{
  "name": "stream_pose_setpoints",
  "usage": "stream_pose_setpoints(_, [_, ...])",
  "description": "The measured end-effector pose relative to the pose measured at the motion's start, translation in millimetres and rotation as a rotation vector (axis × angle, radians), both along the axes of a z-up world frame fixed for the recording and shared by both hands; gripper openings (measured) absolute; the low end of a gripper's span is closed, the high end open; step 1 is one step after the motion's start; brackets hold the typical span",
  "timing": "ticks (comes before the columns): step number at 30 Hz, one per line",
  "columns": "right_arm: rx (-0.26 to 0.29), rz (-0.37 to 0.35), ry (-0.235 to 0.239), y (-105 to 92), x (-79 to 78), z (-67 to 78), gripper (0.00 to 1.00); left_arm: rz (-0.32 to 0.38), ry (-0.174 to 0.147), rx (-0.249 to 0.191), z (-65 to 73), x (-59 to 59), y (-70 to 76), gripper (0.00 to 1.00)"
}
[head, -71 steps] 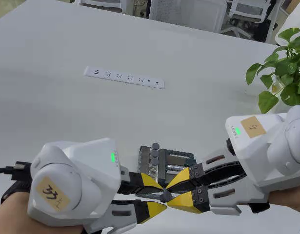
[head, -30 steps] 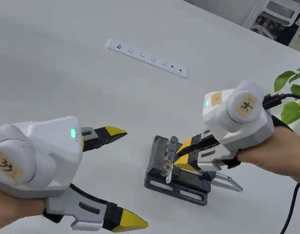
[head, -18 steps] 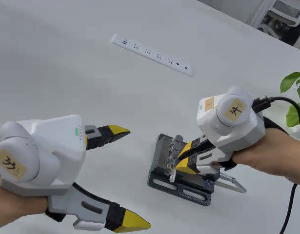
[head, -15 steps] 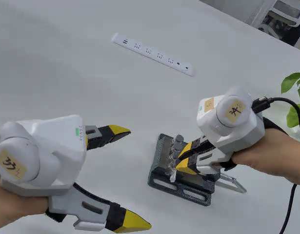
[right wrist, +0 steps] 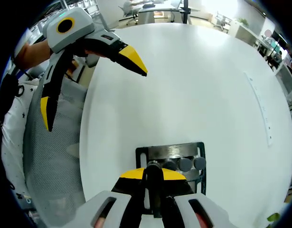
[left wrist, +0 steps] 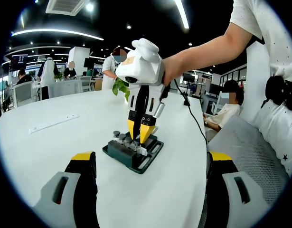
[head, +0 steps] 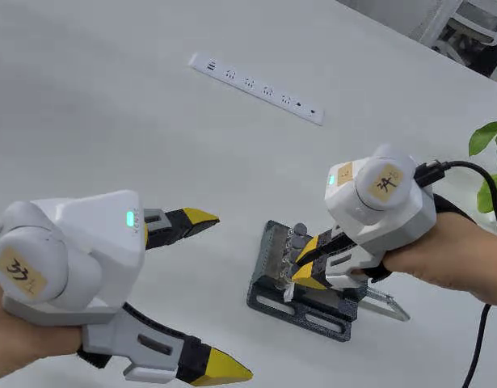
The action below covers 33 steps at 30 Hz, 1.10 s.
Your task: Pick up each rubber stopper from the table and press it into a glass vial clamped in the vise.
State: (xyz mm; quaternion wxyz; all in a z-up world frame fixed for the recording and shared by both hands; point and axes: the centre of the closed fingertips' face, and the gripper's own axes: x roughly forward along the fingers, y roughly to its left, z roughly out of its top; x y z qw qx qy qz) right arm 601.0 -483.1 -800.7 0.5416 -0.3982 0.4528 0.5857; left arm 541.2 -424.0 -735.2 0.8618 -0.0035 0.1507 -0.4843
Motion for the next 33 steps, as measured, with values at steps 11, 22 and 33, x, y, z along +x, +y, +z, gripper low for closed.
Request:
stream_pose_setpoints(11, [-0.024, 0.005, 0.0, 2.7, 0.3, -0.8, 0.06, -0.004, 0.003, -0.005, -2.0, 0.2, 0.4, 0.94])
stream_pose_setpoints(22, [-0.061, -0.002, -0.019, 2.5, -0.6, -1.6, 0.05, -0.009, 0.003, -0.011, 0.0, 2.4, -4.1, 0.93])
stream_pose_setpoints(33, [-0.116, -0.002, -0.062, 1.8, -1.3, -3.4, 0.05, -0.022, 0.002, -0.016, 0.2, 5.6, -11.0, 0.92])
